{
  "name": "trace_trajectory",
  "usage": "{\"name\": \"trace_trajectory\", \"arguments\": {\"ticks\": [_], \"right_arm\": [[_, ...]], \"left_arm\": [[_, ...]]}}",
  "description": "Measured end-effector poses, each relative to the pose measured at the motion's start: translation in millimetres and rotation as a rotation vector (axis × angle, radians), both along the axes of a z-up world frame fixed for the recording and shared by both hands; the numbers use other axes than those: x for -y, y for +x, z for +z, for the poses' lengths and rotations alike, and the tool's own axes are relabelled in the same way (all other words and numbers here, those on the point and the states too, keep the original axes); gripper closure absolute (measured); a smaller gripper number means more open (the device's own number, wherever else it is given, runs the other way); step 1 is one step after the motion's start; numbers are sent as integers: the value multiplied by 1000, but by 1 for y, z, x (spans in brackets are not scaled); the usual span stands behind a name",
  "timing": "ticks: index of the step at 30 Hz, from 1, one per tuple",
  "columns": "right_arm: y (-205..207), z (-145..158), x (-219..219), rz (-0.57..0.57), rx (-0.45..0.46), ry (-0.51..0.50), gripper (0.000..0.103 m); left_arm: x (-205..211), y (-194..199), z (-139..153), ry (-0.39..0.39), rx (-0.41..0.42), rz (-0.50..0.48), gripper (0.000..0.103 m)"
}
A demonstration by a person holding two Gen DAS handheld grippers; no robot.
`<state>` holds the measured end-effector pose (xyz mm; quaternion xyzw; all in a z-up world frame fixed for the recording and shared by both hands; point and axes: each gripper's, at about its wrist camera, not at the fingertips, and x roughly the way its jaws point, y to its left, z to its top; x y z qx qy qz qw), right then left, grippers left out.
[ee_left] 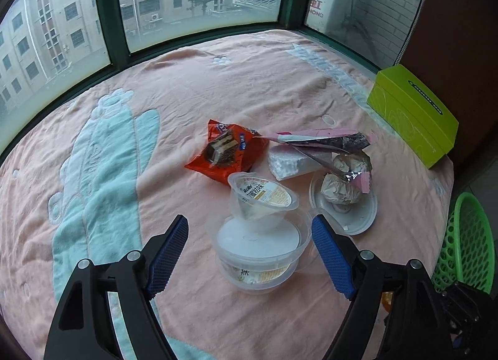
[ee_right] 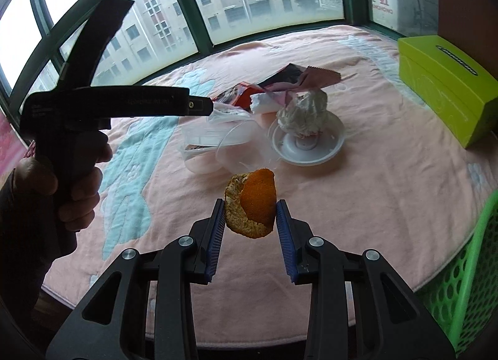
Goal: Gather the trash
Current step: 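Grasp the orange food scrap with the right tool, then grasp the stacked clear plastic cups with the left tool while the right tool holds the scrap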
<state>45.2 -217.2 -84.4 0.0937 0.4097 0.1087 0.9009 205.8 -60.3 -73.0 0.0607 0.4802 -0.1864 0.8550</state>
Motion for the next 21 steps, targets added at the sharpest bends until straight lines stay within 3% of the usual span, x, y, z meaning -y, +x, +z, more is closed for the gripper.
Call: {"name": "trace_trajectory", "arguments": {"ticks": [10,15,19,21], "right_arm": [[-10,9,28,-77,13,15,69],[-14,11,37,-102,19,15,69],[-19,13,45,-125,22,12,69],[-21,14,49,-137,22,15,69]], "left_arm": [[20,29,-24,22,-84,-88,24],[21,37,-36,45,-101,-80,24],[21,40,-39,42,-105,-75,38],[20,39,-40,37,-102,-71,40]]}}
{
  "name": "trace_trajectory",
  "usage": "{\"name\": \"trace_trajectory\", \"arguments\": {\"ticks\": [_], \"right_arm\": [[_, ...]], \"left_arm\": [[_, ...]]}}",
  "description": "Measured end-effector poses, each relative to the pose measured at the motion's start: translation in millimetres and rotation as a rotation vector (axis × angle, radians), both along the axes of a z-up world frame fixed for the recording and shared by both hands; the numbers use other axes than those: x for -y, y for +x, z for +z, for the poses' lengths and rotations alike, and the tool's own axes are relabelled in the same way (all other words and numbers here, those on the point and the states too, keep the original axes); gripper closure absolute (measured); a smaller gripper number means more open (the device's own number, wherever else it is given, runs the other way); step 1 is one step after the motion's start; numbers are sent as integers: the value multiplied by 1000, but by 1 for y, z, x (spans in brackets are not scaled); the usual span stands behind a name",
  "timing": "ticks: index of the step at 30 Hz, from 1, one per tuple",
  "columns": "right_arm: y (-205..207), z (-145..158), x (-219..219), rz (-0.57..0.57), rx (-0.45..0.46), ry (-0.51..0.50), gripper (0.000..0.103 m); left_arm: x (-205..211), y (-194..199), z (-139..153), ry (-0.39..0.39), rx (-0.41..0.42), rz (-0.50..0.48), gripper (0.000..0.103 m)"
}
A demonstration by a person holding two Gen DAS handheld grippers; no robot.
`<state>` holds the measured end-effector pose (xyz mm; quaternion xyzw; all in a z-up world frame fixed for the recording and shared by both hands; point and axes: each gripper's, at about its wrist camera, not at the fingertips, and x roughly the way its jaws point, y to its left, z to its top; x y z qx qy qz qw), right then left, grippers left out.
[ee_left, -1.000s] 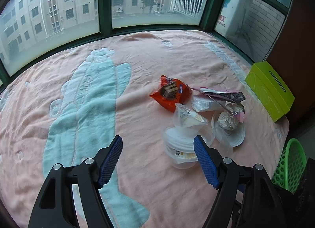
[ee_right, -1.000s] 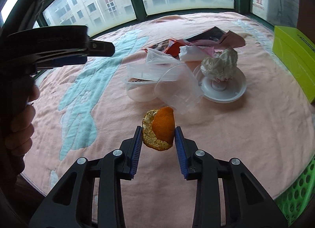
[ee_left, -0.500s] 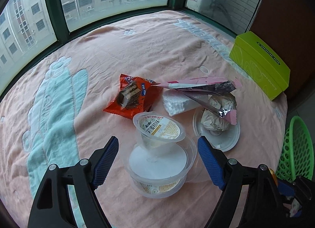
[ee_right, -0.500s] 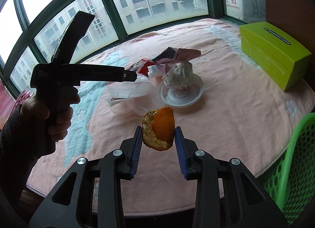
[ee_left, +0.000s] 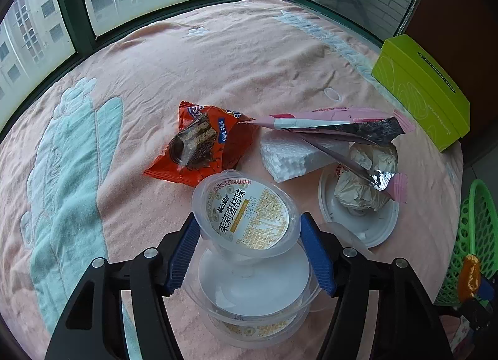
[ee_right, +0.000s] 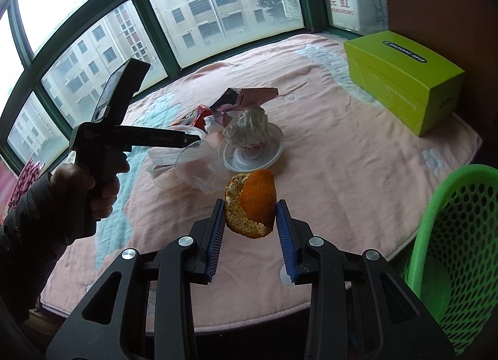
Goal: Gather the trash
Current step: 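Grasp the stacked clear plastic cups with the left tool while the right tool holds the scrap, then drop the scrap into the wastebasket with the right tool while the left tool carries the cups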
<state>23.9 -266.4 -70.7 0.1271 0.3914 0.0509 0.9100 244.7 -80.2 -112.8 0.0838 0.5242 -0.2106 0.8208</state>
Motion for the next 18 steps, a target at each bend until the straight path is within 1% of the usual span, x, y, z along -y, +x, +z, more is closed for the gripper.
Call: {"name": "trace_trajectory", "arguments": {"ticks": [5,9,18], "right_arm": [[-9,5,9,-27,14,0,69],[-14,10,15,-49,31,0,69],[-33,23,27,-91,68,-6,69]], "left_arm": [[-4,-6,7,-4,25,10,40],[-9,-16,22,-24,55,28,40],[-13,-60,71,-124,132,43,40]]}}
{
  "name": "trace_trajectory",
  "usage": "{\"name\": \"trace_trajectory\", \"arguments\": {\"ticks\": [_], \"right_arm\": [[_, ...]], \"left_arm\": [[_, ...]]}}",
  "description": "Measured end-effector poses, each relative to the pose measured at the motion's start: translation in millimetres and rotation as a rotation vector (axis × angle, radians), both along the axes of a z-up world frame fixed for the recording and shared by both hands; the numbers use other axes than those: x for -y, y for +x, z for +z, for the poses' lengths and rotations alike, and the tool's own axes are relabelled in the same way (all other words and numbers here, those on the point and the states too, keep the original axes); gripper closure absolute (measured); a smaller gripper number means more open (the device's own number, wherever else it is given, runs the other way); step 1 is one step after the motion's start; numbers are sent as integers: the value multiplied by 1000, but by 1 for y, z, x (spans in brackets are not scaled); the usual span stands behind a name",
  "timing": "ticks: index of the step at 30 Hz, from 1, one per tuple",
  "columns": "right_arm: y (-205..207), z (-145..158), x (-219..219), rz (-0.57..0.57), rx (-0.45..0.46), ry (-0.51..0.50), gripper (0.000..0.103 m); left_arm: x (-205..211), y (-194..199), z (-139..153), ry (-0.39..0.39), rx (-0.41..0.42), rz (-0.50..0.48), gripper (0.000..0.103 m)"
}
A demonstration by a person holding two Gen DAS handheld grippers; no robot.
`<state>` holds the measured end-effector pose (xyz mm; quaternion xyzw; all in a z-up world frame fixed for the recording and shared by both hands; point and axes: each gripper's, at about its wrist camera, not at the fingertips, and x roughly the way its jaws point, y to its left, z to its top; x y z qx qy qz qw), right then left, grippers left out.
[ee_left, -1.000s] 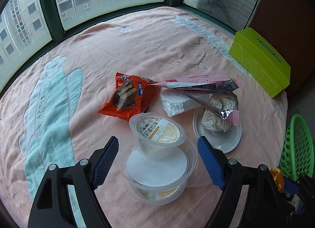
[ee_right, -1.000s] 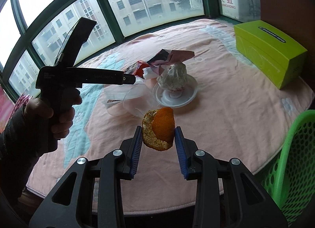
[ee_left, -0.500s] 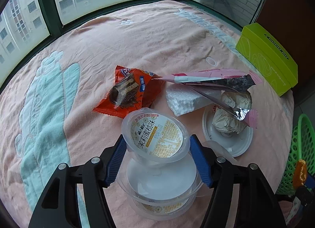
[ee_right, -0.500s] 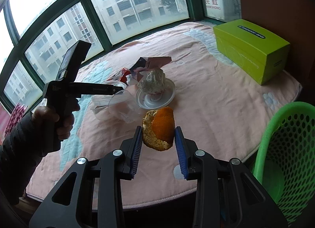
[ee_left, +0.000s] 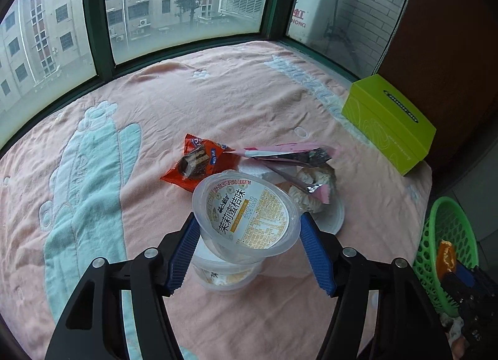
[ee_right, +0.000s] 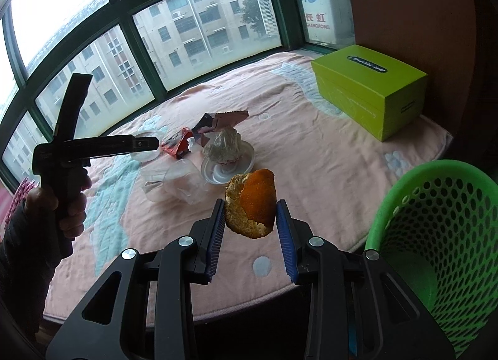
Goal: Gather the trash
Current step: 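Drop the scrap into the wastebasket with the right tool while the left tool carries the cups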
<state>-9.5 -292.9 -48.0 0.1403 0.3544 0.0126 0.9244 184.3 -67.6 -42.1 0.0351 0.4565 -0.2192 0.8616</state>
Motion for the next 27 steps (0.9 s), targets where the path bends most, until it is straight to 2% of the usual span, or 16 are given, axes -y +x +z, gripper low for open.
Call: {"name": "trace_trajectory", "arguments": {"ticks": [8,19,27], "right_arm": [[-17,5,9,-57,-3,-62,69],[-40,8,27,-146,-29,-143,69],[-59,9,47,-237,-52,-186,69]], "left_arm": [[10,-49,29,-40,78,10,40],[22,-89,41,-90,94,3,40],[40,-109,49,-101,112,-42,40]]}}
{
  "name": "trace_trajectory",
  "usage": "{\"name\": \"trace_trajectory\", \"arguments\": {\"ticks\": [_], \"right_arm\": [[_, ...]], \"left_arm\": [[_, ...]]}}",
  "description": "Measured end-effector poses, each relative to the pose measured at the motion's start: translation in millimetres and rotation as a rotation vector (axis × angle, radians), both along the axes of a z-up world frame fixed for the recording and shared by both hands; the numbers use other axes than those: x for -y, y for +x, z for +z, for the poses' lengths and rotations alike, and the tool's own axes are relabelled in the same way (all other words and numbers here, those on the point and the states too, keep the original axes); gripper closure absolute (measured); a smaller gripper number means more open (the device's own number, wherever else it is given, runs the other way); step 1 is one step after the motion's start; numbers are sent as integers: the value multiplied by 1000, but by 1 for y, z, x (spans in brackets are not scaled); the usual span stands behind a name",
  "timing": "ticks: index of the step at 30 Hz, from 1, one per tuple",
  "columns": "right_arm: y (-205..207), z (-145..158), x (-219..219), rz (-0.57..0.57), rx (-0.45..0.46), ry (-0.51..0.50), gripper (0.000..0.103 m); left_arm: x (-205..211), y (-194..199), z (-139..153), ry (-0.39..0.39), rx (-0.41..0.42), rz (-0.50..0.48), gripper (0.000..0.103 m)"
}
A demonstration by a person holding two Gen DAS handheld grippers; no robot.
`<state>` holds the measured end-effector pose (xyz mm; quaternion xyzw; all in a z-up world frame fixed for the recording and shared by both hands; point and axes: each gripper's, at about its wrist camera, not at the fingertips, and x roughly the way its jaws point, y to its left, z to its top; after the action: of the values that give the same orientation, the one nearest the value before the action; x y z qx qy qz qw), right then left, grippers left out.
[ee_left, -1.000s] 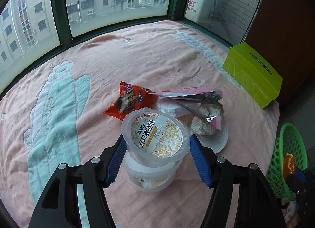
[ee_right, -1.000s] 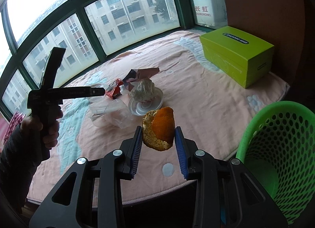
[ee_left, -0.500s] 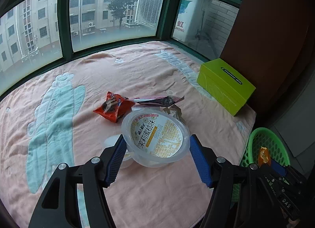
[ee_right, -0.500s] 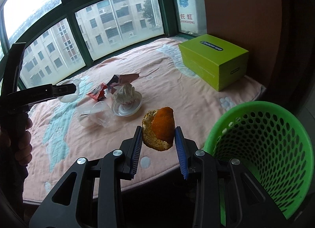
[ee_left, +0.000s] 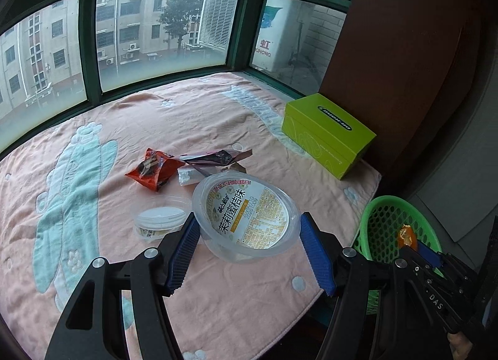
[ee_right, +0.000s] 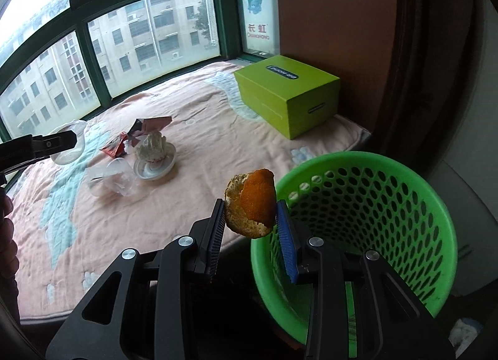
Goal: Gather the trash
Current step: 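Drop the scrap into the wastebasket with the right tool while the left tool carries the cups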
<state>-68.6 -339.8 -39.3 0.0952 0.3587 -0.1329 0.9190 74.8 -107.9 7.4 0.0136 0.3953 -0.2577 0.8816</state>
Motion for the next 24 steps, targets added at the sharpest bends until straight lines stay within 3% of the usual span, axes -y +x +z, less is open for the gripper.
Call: {"name": "trace_trajectory", "arguments": {"ticks": [15,24], "right_arm": [[-41,-12,55,-189,-53,1,68],[-56,-15,74,-249,-45,17,51]], "left_arm": [[72,-31,10,4,25,-160,40],[105,-42,16,2,36,-229,40]]}}
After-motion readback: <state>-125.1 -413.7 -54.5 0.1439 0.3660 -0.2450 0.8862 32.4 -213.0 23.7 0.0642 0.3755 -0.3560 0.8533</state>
